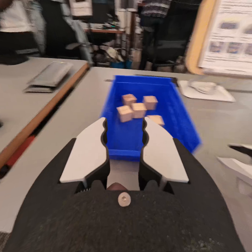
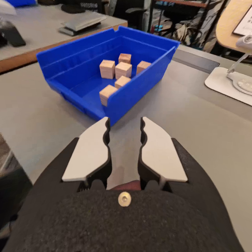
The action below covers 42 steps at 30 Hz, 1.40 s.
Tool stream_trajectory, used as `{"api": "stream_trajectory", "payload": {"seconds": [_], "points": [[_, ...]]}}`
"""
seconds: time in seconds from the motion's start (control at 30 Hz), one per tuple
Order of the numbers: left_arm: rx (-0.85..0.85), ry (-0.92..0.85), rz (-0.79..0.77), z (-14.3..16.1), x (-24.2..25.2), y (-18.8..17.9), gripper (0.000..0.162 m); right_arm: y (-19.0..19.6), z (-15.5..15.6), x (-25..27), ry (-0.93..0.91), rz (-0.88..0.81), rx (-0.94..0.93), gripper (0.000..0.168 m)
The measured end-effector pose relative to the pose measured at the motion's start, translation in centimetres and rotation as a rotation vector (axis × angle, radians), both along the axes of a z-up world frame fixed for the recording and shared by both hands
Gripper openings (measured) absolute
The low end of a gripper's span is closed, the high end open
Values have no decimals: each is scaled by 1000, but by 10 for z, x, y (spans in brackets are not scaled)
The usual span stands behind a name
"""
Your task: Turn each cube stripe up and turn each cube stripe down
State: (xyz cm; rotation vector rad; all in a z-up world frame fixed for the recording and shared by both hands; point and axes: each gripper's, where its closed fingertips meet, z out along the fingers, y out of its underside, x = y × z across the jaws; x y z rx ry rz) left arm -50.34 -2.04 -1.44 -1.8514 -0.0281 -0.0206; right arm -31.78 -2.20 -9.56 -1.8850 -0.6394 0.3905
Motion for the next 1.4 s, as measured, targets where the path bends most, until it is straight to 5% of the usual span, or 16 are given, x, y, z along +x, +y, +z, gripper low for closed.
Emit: {"api": "stream_trajectory", "payload": {"seconds": [0.2,0.33,0.47,0.83,1.07,1.23,1.4], "points": [[-53,-33,-386,-22,163,-30,50,-22,2,157,-51,-3,-21,54],[-19,38,-407,-54,216,-37,47,-33,-1,266,12,-149,82,57],[2,-1,-404,-78,236,-42,43,-52,0,311,117,-199,124,59],[-54,-15,-433,-100,235,-45,47,-53,2,310,126,-204,156,57],[-94,99,-524,-50,181,-44,57,-57,1,299,86,-163,155,53],[-361,164,-310,-34,80,12,61,-59,-8,288,85,-127,104,54],[-656,90,-88,-67,32,98,61,-61,-13,281,66,-97,77,53]]}}
